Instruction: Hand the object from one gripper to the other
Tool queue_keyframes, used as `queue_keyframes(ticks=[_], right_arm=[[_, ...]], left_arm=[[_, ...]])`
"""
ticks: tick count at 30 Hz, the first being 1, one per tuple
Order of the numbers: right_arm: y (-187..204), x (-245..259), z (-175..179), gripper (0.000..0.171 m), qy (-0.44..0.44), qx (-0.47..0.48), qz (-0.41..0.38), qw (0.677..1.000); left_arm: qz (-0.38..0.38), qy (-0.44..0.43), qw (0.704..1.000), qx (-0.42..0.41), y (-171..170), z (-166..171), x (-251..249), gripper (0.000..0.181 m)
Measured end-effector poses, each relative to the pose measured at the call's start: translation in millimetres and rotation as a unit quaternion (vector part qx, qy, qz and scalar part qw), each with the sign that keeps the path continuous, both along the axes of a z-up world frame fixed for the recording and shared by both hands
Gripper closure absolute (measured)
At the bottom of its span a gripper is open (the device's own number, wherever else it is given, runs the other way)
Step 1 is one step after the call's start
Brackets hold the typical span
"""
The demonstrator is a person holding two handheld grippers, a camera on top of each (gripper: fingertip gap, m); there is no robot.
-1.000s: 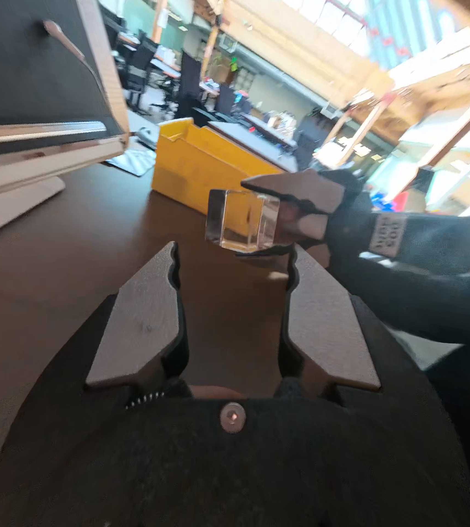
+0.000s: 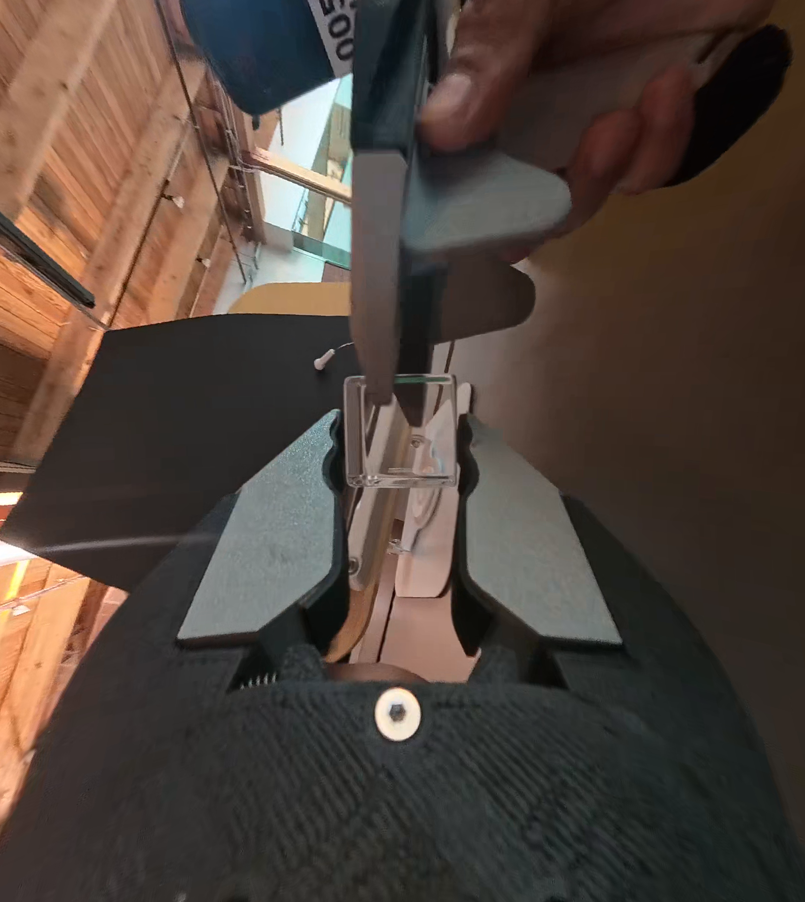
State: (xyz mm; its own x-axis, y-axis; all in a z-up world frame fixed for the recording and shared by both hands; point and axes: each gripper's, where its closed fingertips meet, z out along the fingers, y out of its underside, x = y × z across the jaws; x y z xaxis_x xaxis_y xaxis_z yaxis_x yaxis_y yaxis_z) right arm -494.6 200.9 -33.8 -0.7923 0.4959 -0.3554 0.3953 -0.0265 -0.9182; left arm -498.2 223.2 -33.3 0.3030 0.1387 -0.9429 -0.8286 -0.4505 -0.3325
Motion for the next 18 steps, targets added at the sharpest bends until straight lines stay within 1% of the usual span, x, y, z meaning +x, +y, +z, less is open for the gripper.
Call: queue_keyframes(ticks=[1,4,6,9,10,11,13,15,16,18], right_arm=[[-2.2,0.1,-3.0,0.119,0.0,0.008,0.002,1.0],[-0.6,-4.2,-4.2,0.13,0.026,0.025,-0.017,0.999],[2.9,-6.4,-0.6,0.13,0.048,0.038,-0.029,0.998],[20.9,-16.7,1.0,0.13,0.1,0.101,-0.089,0.986],[29.7,-20.8,1.5,0.13,0.125,0.136,-0.117,0.976],[39.0,-24.7,3.5,0.131,0.16,0.18,-0.151,0.959],[49.8,-25.9,13.1,0.132,0.243,0.271,-0.197,0.91],[49.1,-21.7,22.1,0.132,0.312,0.337,-0.217,0.861],[45.7,-19.5,22.8,0.131,0.331,0.36,-0.216,0.845],[36.3,-14.7,23.0,0.131,0.357,0.379,-0.206,0.829]], left_arm=[[0.003,0.008,1.0,-0.001,0.0,0.3,-0.1,0.138],[0.0,0.001,1.0,0.006,1.3,-0.3,1.6,0.139],[-0.017,-0.049,0.998,0.026,2.8,1.2,4.0,0.139],[-0.058,-0.15,0.985,0.058,1.5,6.5,10.1,0.135],[-0.065,-0.184,0.978,0.071,-0.3,9.3,8.4,0.132],[-0.067,-0.225,0.969,0.079,-2.0,10.7,5.1,0.129],[-0.074,-0.314,0.941,0.101,-4.1,12.5,-1.6,0.124],[-0.08,-0.4,0.905,0.123,-5.3,12.5,-8.4,0.122],[-0.091,-0.447,0.88,0.132,-4.9,11.8,-8.9,0.122],[-0.118,-0.545,0.819,0.136,-2.7,9.2,-5.9,0.118]])
